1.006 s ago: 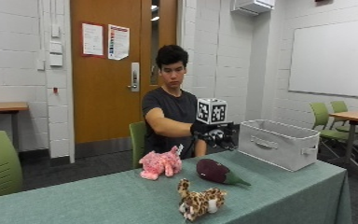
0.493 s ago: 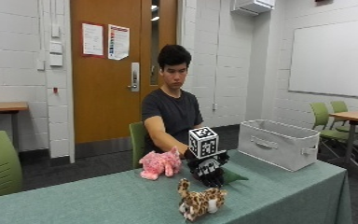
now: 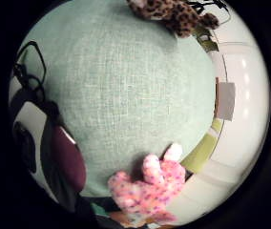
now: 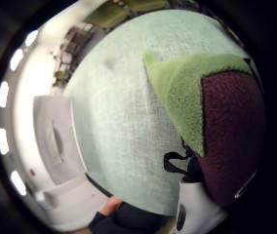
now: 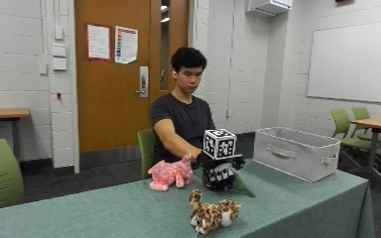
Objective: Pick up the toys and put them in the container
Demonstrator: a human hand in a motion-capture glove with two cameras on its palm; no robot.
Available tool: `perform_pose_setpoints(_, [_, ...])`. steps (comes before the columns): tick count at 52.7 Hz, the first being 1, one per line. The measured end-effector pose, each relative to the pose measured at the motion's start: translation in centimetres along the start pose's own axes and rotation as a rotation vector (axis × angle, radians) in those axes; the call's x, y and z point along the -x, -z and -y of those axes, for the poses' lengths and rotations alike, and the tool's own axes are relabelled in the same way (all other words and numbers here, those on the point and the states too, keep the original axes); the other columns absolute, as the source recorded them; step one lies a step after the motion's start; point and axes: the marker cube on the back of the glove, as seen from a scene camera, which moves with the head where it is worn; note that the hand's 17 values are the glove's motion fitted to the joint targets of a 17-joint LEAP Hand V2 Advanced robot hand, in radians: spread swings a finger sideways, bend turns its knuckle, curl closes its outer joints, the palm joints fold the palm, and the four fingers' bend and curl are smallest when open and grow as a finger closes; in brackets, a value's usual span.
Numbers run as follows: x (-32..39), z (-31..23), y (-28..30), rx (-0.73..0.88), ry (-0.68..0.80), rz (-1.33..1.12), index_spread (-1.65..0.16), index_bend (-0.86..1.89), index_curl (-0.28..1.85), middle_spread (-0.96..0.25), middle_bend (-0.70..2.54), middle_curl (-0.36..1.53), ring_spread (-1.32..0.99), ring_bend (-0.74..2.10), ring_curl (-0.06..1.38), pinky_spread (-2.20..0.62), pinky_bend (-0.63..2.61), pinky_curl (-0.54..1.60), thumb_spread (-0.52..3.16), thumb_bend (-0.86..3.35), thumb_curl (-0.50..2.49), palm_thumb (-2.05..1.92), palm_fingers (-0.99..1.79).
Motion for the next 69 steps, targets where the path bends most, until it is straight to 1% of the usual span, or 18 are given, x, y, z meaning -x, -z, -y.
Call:
perform_pose_setpoints(7, [0.7, -0.4, 4.2, -0.007, 0.016, 0.035, -0.34, 0.25, 0.44, -0.37, 0.69, 0.56, -0.46, 0.93, 0.48, -0.48, 0.68, 0.36, 0.88, 0.17, 0.54, 0.62, 1.27])
perform_pose_setpoints(19, [5.7, -1.8, 19.6, -0.209, 0.084, 0.037, -0.36, 0.34, 0.54, -0.4, 0.78, 0.61, -0.46, 0.99, 0.51, -0.49, 0.72, 0.38, 0.73, 0.15, 0.66, 0.61, 1.21])
perform_pose_setpoints(28, [15.4, -4.3, 27.9, -0.327, 0.211, 0.07, -0.37, 0.32, 0.6, -0.4, 0.8, 0.62, -0.45, 1.01, 0.52, -0.5, 0.75, 0.39, 0.65, 0.13, 0.73, 0.6, 1.16])
perform_pose_setpoints(31, [20.3, -5.5, 29.5, -0.352, 0.311, 0.084, -0.37, 0.3, 0.61, -0.41, 0.79, 0.62, -0.45, 1.02, 0.52, -0.5, 0.76, 0.4, 0.64, 0.13, 0.76, 0.59, 1.14])
perform_pose_setpoints(35, [27.6, -8.6, 30.2, -0.369, 0.573, 0.114, -0.37, 0.26, 0.63, -0.41, 0.79, 0.63, -0.45, 1.02, 0.52, -0.5, 0.77, 0.4, 0.62, 0.13, 0.79, 0.6, 1.13])
perform_pose_setpoints(38, [32.6, -9.3, 30.0, -0.366, 0.563, 0.116, -0.37, 0.23, 0.64, -0.41, 0.79, 0.63, -0.45, 1.03, 0.52, -0.5, 0.77, 0.4, 0.61, 0.13, 0.81, 0.59, 1.12])
perform_pose_setpoints(41, [36.6, -9.7, 29.4, -0.355, 0.602, 0.126, -0.37, 0.19, 0.65, -0.41, 0.79, 0.63, -0.45, 1.02, 0.52, -0.49, 0.78, 0.4, 0.6, 0.13, 0.84, 0.6, 1.11])
perform_pose_setpoints(46, [41.5, -10.6, 27.6, -0.348, 0.763, 0.108, -0.37, 0.16, 0.66, -0.41, 0.79, 0.63, -0.45, 1.02, 0.52, -0.49, 0.78, 0.4, 0.59, 0.12, 0.87, 0.59, 1.11])
perform_pose_setpoints(51, [39.3, -5.4, 26.0, -0.338, 0.768, 0.065, -0.37, 0.16, 0.67, -0.41, 0.78, 0.63, -0.45, 1.03, 0.51, -0.49, 0.78, 0.39, 0.59, 0.12, 0.9, 0.59, 1.11])
perform_pose_setpoints(57, [39.9, -4.5, 24.5, -0.316, 0.697, 0.044, -0.37, 0.15, 0.69, -0.42, 0.78, 0.63, -0.45, 1.03, 0.51, -0.49, 0.78, 0.39, 0.58, 0.11, 0.94, 0.59, 1.1])
perform_pose_setpoints(60, [40.2, -4.4, 23.9, -0.254, 0.617, 0.023, -0.37, 0.14, 0.69, -0.42, 0.77, 0.63, -0.45, 1.04, 0.51, -0.49, 0.78, 0.39, 0.58, 0.11, 0.96, 0.59, 1.08])
perform_pose_setpoints(61, [40.3, -4.4, 23.7, -0.221, 0.596, 0.028, -0.36, 0.1, 0.68, -0.42, 0.76, 0.63, -0.46, 1.03, 0.51, -0.48, 0.8, 0.39, 0.59, 0.1, 0.96, 0.57, 1.02])
perform_pose_setpoints(62, [40.3, -4.5, 23.6, -0.192, 0.591, 0.03, -0.33, -0.03, 0.64, -0.42, 0.69, 0.61, -0.46, 1.03, 0.51, -0.48, 0.91, 0.43, 0.65, 0.06, 0.94, 0.52, 0.87])
perform_pose_setpoints(63, [40.2, -4.5, 23.5, -0.172, 0.601, 0.024, -0.31, -0.06, 0.62, -0.4, 0.64, 0.61, -0.45, 1.06, 0.53, -0.45, 0.95, 0.45, 0.72, 0.01, 0.92, 0.42, 0.74])
perform_pose_setpoints(64, [39.9, -4.4, 23.3, -0.16, 0.62, 0.011, -0.27, -0.15, 0.59, -0.34, 0.6, 0.6, -0.43, 1.07, 0.53, -0.42, 0.98, 0.46, 0.85, -0.03, 0.86, 0.34, 0.47])
perform_pose_setpoints(66, [39.2, -4.3, 23.3, -0.155, 0.659, -0.015, -0.2, -0.05, 0.61, -0.25, 0.53, 0.6, -0.35, 0.97, 0.54, -0.36, 1.04, 0.52, 0.91, -0.13, 0.77, 0.15, 0.02])
perform_pose_setpoints(67, [39.0, -4.3, 23.3, -0.156, 0.672, -0.021, -0.19, -0.02, 0.61, -0.22, 0.53, 0.6, -0.33, 0.97, 0.55, -0.34, 1.05, 0.53, 0.93, -0.13, 0.75, 0.09, -0.05])
perform_pose_setpoints(69, [38.8, -4.4, 23.4, -0.167, 0.681, -0.033, -0.16, 0.0, 0.55, -0.16, 0.49, 0.57, -0.29, 0.87, 0.5, -0.3, 1.05, 0.49, 0.96, -0.14, 0.69, -0.03, -0.1])
